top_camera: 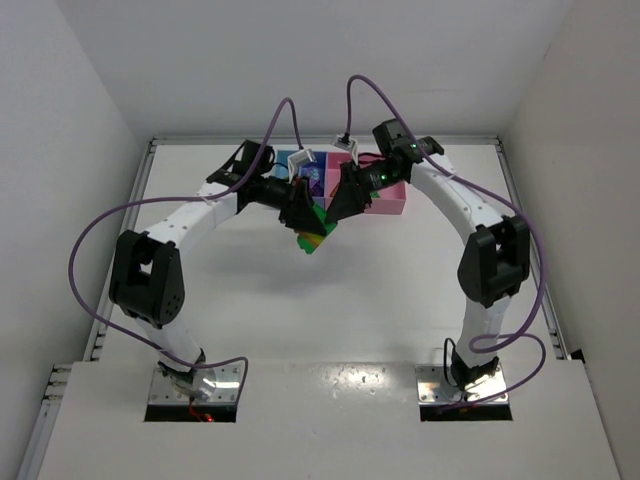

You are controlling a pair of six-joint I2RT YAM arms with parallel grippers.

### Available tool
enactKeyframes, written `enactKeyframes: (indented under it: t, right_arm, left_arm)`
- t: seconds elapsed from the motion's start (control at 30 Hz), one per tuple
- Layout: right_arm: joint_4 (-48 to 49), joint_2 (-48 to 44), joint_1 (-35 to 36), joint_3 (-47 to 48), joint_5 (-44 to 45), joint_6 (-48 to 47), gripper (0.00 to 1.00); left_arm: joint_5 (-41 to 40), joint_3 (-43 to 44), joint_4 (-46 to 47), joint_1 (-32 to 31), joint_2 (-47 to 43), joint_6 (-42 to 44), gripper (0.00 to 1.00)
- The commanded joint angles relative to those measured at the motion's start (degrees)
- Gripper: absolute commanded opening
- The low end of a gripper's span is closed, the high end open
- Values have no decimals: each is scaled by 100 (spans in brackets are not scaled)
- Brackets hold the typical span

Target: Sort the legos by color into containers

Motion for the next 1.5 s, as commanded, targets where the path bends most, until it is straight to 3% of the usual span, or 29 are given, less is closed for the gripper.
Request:
enactKeyframes:
  t: [0.0, 0.47, 0.67, 0.77, 0.8, 0.97, 1.13, 1.27, 1.3, 1.33, 1.4, 1.47]
  right_arm:
    - [183, -5, -130, 115, -12, -143, 7]
    - [1025, 154, -1290, 484, 304, 603, 4]
    - [1850, 400, -1256, 669, 1508, 1086, 4]
    - [2712, 566, -1194, 669, 2473, 1990, 4]
    - [2766, 741, -1142, 860, 3181, 2210, 4]
    - [2872, 1181, -1290, 1160, 4995, 2212, 3]
    - [2626, 1560, -1343, 1302, 5035, 1852, 3]
    - [2485, 1762, -1291, 1241, 5034, 1729, 23]
    - [2485, 1762, -1290, 1170, 5034, 1650, 34]
    - [2485, 1762, -1290, 1170, 5034, 1650, 40]
    - [2433, 1762, -1290, 1170, 4912, 1650, 69]
    - [2433, 1622, -1290, 1170, 4736, 1650, 79]
  left_arm:
    - [282, 68, 186, 71, -114, 105, 10]
    - [45, -680, 186, 124, -720, 220, 10]
    - [-385, -803, 133, 484, -931, 220, 10]
    - [-894, -864, 413, 755, -1133, -86, 10]
    - [-1174, -864, 510, 818, -1203, -192, 10]
    - [-1520, -926, 757, 950, -1371, -466, 10]
    - [-1458, -979, 810, 950, -1318, -466, 10]
    - [-1309, -979, 810, 950, -1134, -466, 10]
    - [-1309, -979, 810, 950, -1133, -466, 10]
    - [-1309, -979, 810, 950, -1133, -466, 10]
    - [-1309, -926, 810, 950, -1072, -466, 10]
    - [-1309, -926, 1010, 950, -1019, -579, 10]
